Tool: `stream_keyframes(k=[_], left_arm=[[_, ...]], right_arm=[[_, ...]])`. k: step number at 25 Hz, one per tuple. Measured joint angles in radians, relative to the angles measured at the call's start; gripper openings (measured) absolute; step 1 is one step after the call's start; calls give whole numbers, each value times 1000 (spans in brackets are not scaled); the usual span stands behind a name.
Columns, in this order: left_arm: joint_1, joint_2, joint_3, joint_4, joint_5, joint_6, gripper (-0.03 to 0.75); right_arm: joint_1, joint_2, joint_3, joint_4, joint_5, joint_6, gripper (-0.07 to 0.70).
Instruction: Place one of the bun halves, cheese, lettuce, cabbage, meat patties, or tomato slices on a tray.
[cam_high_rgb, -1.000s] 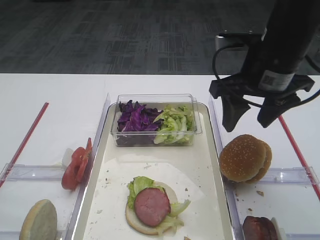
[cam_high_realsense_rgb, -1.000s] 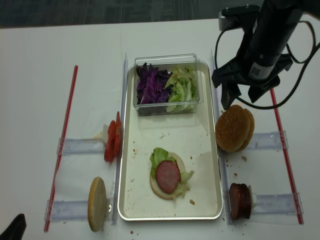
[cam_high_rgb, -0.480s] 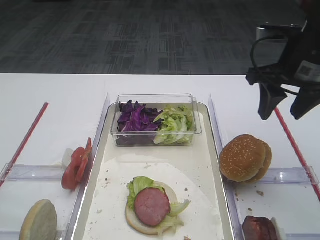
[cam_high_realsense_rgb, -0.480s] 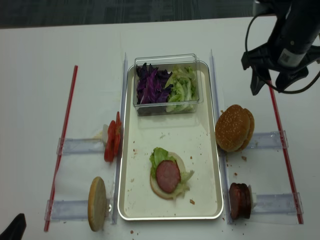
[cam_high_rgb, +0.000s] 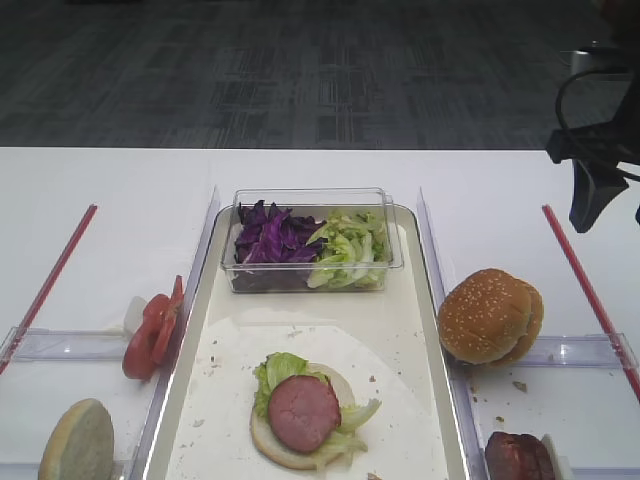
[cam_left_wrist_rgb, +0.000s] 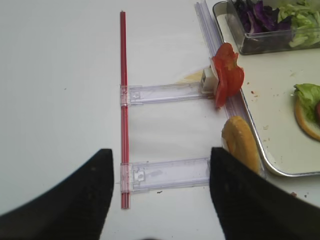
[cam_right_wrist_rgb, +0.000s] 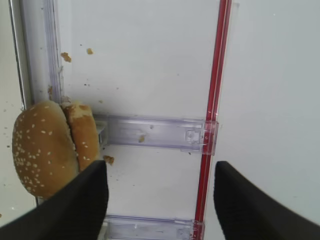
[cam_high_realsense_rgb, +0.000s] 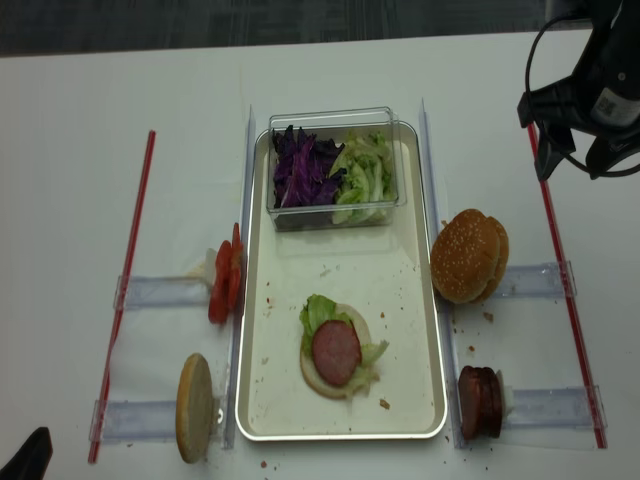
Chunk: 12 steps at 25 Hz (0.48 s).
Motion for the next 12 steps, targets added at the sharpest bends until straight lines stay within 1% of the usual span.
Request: stream_keyframes(k=[4, 12], left_arm=[[0, 0, 0, 0, 0, 0, 428], [0, 0, 0, 0, 0, 0, 428]], right_arm=[[0, -17, 0, -11, 0, -3, 463], [0, -121, 0, -15, 8, -5, 461]])
